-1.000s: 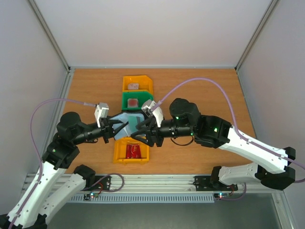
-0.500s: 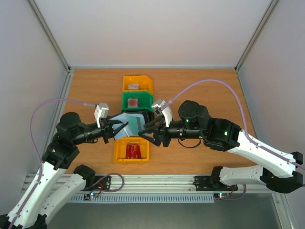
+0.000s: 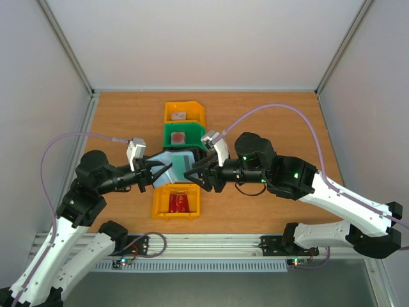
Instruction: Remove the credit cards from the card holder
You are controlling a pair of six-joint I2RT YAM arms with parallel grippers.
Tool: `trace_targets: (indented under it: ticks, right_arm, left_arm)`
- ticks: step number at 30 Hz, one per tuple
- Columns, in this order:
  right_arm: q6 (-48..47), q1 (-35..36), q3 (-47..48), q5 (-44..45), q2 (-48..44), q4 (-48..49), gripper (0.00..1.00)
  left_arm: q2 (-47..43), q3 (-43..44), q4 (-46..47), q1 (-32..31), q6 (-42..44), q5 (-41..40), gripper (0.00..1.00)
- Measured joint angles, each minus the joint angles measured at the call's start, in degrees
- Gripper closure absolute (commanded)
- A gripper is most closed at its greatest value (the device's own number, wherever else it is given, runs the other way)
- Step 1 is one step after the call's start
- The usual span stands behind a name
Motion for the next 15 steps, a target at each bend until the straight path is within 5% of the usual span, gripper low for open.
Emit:
trace_targets:
  ticks: [15]
  right_arm:
    - [0.1, -1.0, -0.3, 1.4, -0.7, -2.4, 0.39]
  left_arm:
    - [-0.4, 0.0, 0.0, 0.0, 0.0, 0.3, 1.0]
